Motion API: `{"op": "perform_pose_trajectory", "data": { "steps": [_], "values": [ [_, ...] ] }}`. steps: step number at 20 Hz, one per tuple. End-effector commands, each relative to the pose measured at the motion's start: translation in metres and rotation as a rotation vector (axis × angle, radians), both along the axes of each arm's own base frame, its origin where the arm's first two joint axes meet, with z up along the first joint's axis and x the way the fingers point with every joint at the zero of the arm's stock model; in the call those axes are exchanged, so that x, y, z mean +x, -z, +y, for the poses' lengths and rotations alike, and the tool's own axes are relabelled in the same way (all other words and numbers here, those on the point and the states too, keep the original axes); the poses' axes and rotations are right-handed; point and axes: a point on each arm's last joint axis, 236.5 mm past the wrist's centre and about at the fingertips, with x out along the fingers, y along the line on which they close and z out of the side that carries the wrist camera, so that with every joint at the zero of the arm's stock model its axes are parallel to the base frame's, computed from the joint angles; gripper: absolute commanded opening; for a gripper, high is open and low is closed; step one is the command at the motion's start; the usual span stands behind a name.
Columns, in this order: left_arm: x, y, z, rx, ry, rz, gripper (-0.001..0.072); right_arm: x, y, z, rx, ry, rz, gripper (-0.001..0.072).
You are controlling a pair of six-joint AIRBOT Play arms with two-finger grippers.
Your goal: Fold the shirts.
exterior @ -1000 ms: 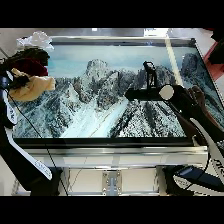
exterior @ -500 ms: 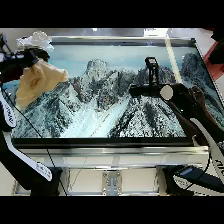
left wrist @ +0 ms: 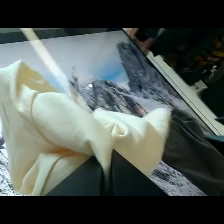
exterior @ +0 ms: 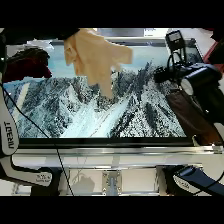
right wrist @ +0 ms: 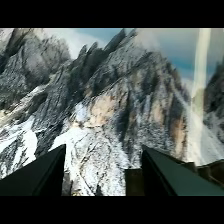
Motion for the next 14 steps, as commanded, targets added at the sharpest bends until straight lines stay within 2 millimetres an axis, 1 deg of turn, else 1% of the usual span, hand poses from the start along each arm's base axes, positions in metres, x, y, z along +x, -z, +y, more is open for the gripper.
{"op": "perform_pose_trajectory", "data": {
  "steps": [1, 3, 5, 6, 7, 8, 9, 10, 11, 12, 14],
  "values": [
    [-0.038, 0.019, -0.026, 0.093, 0.073, 0.072, 0.0012, -0.016, -0.04, -0.023, -0.036, 0.047, -0.082, 0.0542],
    [-0.036, 0.087, -0.014, 0.193, 0.048, 0.248, 0.0012, -0.016, -0.034, -0.017, -0.008, 0.037, -0.063, 0.0542],
    [-0.036, 0.17, 0.007, 0.305, -0.008, 0.433, 0.0014, -0.015, -0.021, -0.005, 0.034, 0.01, -0.043, 0.0542],
    [-0.041, 0.208, 0.018, 0.359, -0.023, 0.519, 0.0019, -0.015, -0.011, 0.002, 0.056, -0.006, -0.027, 0.0543],
    [-0.049, 0.242, 0.026, 0.404, -0.026, 0.592, 0.0174, -0.016, 0.005, 0.009, 0.081, -0.02, 0.004, 0.0544],
    [-0.057, 0.271, 0.034, 0.452, -0.03, 0.653, 0.0542, -0.018, 0.028, 0.018, 0.115, -0.033, 0.054, 0.0545],
    [-0.062, 0.29, 0.041, 0.485, -0.035, 0.693, 0.0708, -0.02, 0.055, 0.025, 0.165, -0.038, 0.11, 0.0548],
    [-0.063, 0.298, 0.046, 0.501, -0.047, 0.715, 0.0706, -0.023, 0.09, 0.032, 0.242, -0.024, 0.192, 0.0564],
    [-0.061, 0.299, 0.047, 0.499, -0.062, 0.715, 0.0706, -0.026, 0.129, 0.035, 0.333, 0.012, 0.283, 0.0581],
    [-0.057, 0.296, 0.047, 0.49, -0.074, 0.707, 0.0706, -0.03, 0.165, 0.036, 0.427, 0.054, 0.37, 0.0594],
    [-0.053, 0.293, 0.046, 0.486, -0.08, 0.691, 0.0706, -0.045, 0.229, 0.039, 0.546, 0.071, 0.551, 0.0609]
  ]
}}
